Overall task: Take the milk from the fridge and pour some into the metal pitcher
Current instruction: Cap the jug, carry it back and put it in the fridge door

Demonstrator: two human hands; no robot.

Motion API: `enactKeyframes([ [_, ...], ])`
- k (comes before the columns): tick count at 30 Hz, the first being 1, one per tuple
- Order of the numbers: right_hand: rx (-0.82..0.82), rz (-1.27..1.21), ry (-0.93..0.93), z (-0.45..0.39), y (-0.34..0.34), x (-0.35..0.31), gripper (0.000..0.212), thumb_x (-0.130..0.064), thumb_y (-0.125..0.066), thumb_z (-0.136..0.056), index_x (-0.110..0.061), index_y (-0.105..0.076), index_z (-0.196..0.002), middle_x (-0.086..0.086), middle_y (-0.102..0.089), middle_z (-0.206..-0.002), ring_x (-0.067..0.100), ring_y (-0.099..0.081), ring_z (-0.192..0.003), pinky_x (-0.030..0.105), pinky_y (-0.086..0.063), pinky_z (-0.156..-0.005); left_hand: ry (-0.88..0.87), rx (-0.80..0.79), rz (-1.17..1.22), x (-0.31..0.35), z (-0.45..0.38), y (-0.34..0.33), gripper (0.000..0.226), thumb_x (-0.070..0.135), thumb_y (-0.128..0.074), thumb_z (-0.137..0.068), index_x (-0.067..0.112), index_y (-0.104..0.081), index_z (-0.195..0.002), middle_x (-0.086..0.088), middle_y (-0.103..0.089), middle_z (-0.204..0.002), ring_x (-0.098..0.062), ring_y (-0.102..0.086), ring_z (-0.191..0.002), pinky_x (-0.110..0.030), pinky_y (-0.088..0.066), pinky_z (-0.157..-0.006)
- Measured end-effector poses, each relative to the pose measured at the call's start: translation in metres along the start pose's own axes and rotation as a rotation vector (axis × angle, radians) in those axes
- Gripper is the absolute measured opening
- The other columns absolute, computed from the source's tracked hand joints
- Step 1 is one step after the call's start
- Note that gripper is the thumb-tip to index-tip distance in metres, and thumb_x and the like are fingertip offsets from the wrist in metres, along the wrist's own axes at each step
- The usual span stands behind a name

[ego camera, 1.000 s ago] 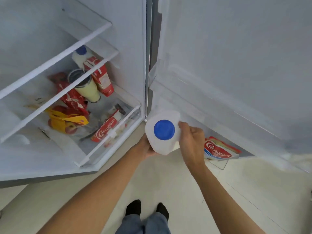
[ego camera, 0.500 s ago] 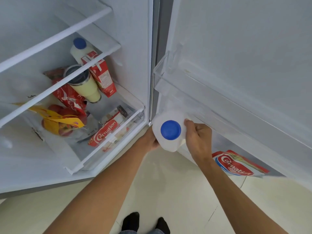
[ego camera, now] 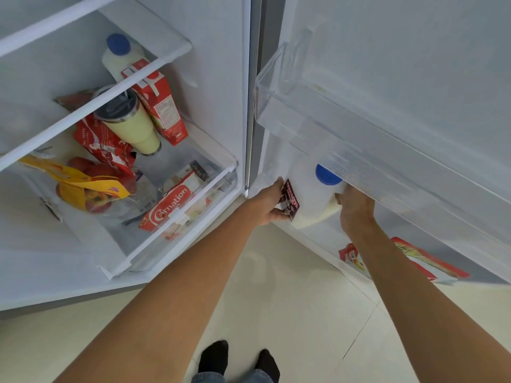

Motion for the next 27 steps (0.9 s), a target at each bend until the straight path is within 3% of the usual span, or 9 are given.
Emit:
enactKeyframes([
  [2,0.008,-0.050,-0.062,-0.009,0.002,0.006,0.026,-0.005,-0.035,-0.099,-0.019,-0.042,-0.078,-0.004,-0.035,-0.076,0.009,-0.039,-0.073,0.021,-0.040,-0.080,0.001,0.019,0.012,-0.002,-0.005,-0.002,0.051,0.045,-0.033,-0.101,0.008,-0.046,-0.134,-0.005,-0.054,-0.095,-0.027,-0.055,-0.104,-0.044,-0.051,-0.093],
  [4,-0.004,0.075,-0.153,-0.019,0.002,0.016,0.014,-0.005,-0.033,-0.100,-0.008,-0.042,-0.089,-0.003,-0.033,-0.073,0.018,-0.040,-0.085,0.014,-0.038,-0.065,0.006,0.039,0.024,-0.005,-0.009,-0.003,0.048,0.042,-0.030,-0.102,0.009,-0.045,-0.134,-0.006,-0.053,-0.095,-0.025,-0.054,-0.102,-0.043,-0.049,-0.093],
  [8,-0.026,0.123,-0.074,-0.027,-0.001,0.019,0.010,-0.003,-0.035,-0.099,-0.007,-0.042,-0.092,-0.001,-0.033,-0.072,0.018,-0.039,-0.077,0.027,-0.035,-0.083,0.010,0.074,0.073,-0.010,-0.017,-0.004,0.048,0.040,-0.030,-0.103,0.006,-0.044,-0.135,-0.006,-0.052,-0.086,-0.025,-0.054,-0.101,-0.042,-0.048,-0.095],
  [11,0.010,0.050,-0.011,-0.031,0.000,0.024,0.009,-0.008,-0.043,-0.097,-0.015,-0.046,-0.093,-0.001,-0.039,-0.077,0.010,-0.040,-0.070,0.029,-0.041,-0.077,0.019,0.078,0.098,-0.011,-0.018,-0.003,0.050,0.039,-0.032,-0.103,0.004,-0.041,-0.137,-0.008,-0.052,-0.088,-0.030,-0.056,-0.108,-0.044,-0.046,-0.100],
  [16,0.024,0.122,0.028,-0.038,0.008,0.033,0.029,-0.008,-0.043,-0.097,-0.022,-0.044,-0.072,0.000,-0.039,-0.072,0.010,-0.037,-0.065,0.022,-0.039,-0.066,0.017,0.072,0.074,-0.012,-0.015,-0.002,0.055,0.040,-0.032,-0.102,0.002,-0.034,-0.142,-0.019,-0.051,-0.118,-0.031,-0.054,-0.114,-0.044,-0.044,-0.103],
  [18,-0.001,0.235,-0.044,-0.043,0.011,0.037,0.030,-0.010,-0.043,-0.097,-0.021,-0.042,-0.069,-0.001,-0.038,-0.070,0.009,-0.036,-0.063,0.023,-0.039,-0.067,0.009,0.078,0.057,-0.014,-0.014,-0.002,0.056,0.041,-0.032,-0.102,0.003,-0.034,-0.143,-0.020,-0.049,-0.136,-0.031,-0.052,-0.123,-0.043,-0.042,-0.105],
  [21,-0.031,0.343,-0.175,-0.044,0.013,0.045,0.026,-0.016,-0.045,-0.096,-0.020,-0.042,-0.071,-0.005,-0.039,-0.071,0.010,-0.042,-0.068,0.017,-0.036,-0.062,-0.012,0.091,0.026,-0.017,-0.007,-0.003,0.056,0.043,-0.032,-0.101,0.005,-0.038,-0.142,-0.015,-0.047,-0.142,-0.026,-0.048,-0.129,-0.040,-0.038,-0.108],
  [24,0.012,0.438,0.129,-0.034,0.010,0.035,0.004,-0.009,-0.046,-0.096,-0.011,-0.047,-0.093,-0.003,-0.041,-0.067,0.011,-0.042,-0.063,0.017,-0.038,-0.061,-0.031,0.089,-0.006,-0.018,0.002,-0.002,0.055,0.046,-0.034,-0.100,0.008,-0.042,-0.140,-0.012,-0.047,-0.143,-0.023,-0.045,-0.132,-0.039,-0.033,-0.114],
  [27,0.017,0.467,0.272,-0.022,0.009,0.028,0.008,-0.008,-0.047,-0.096,-0.013,-0.047,-0.090,-0.003,-0.041,-0.066,0.008,-0.042,-0.061,0.015,-0.037,-0.062,-0.049,0.069,-0.036,-0.017,0.015,-0.002,0.052,0.045,-0.038,-0.100,0.009,-0.045,-0.137,-0.010,-0.049,-0.141,-0.022,-0.045,-0.132,-0.039,-0.032,-0.114],
])
Point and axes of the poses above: each hand's wrist, its own z-axis away from the middle knuckle, its own y-axis out of the back of the hand, x = y × z, the point moved 3 cm from there along -z, towards the middle knuckle
